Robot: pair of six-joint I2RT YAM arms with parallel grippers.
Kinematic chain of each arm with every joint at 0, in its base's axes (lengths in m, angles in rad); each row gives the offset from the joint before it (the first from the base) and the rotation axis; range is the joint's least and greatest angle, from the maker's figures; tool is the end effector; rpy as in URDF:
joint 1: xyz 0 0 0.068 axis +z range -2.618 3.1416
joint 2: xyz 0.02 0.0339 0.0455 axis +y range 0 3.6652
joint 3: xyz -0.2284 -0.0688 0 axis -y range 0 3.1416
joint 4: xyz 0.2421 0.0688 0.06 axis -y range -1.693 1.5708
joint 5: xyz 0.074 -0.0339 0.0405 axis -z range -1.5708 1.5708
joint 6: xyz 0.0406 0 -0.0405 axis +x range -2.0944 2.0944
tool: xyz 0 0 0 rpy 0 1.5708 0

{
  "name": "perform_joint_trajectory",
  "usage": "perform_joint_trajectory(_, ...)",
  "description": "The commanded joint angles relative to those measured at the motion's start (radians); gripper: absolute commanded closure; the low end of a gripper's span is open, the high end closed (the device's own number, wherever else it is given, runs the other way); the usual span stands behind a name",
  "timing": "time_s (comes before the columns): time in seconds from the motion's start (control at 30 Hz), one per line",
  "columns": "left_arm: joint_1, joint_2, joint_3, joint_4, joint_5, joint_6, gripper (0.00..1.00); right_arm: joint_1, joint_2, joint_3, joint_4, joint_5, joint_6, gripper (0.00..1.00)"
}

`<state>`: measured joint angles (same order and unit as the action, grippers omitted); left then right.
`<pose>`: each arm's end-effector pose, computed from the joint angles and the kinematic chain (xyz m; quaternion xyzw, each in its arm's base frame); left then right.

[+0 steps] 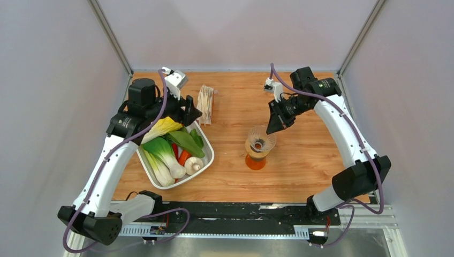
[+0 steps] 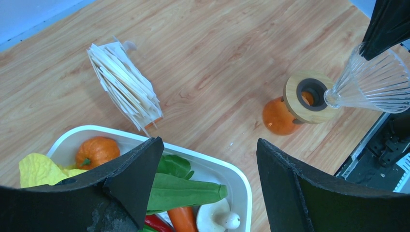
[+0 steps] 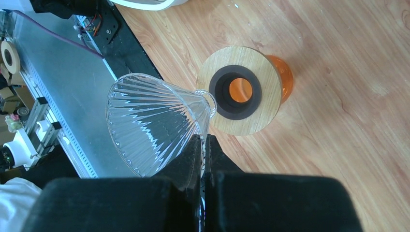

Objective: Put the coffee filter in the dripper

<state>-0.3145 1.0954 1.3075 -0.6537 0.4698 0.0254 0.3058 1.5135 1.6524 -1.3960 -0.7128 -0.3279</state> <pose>0.2217 -0.0915 0.3791 0.2617 0.7887 -0.2695 0.4866 0.2501 0.1068 0.3349 -0.3402 0.8626 0.3430 0.1502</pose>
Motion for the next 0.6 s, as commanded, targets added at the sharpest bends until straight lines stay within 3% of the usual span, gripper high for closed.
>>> perform_joint_trajectory(0.0, -0.006, -0.030, -0.008, 0.029, -0.007, -0.018, 0.19, 0.009, 0.025, 0.010, 0.038, 0.006, -0.020, 1.00)
perform_joint_trajectory(0.57, -0.006, -0.053, -0.015, -0.001, -0.033, 0.001, 0.19, 0.010, 0.084, -0.045, 0.094, 0.099, -0.053, 1.00)
